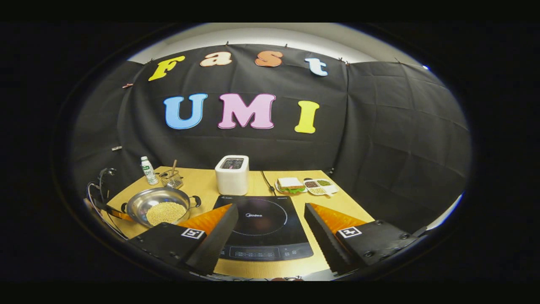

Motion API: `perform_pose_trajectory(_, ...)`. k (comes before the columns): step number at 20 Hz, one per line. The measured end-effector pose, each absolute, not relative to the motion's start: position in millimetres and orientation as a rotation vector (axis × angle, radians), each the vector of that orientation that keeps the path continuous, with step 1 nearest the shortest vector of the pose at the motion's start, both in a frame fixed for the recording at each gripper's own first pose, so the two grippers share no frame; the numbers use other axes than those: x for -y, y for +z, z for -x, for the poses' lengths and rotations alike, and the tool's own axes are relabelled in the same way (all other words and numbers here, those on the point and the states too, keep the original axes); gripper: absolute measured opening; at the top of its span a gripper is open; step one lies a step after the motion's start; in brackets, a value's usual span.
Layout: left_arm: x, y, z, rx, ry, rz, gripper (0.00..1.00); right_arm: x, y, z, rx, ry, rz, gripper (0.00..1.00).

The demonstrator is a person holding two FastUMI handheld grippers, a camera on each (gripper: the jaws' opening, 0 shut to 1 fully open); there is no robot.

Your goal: First push the handle of the pot to place it horizontally, then grasp the pot with both hands and set it on the induction cooktop.

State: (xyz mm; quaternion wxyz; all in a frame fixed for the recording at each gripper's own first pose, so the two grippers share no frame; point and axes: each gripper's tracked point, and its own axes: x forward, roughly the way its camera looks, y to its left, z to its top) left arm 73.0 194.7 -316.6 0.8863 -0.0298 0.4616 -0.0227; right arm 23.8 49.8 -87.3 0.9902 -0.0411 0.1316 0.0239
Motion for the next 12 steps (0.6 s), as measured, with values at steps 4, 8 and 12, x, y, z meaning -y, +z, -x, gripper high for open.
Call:
perform_pose_trajectory(4,-206.0,-312.3,-82.4,-0.948,-0.014,0.103,0.05,-46.3,-88.9,-23.9,-0.273,0.04,0.077,0.98)
perform_pose_trajectory(8,-214.8,-309.3,-95.2,-0.931,0.023,0.157,0.05,-49.0,-91.2,-25.6,-0.282,0.05,0.087,0.98)
perform_pose_trajectory(12,-223.3,-307.7,-107.2,-0.918,0.054,0.193,0.05,-54.9,-97.3,-26.9,-0.295,0.068,0.101,0.98)
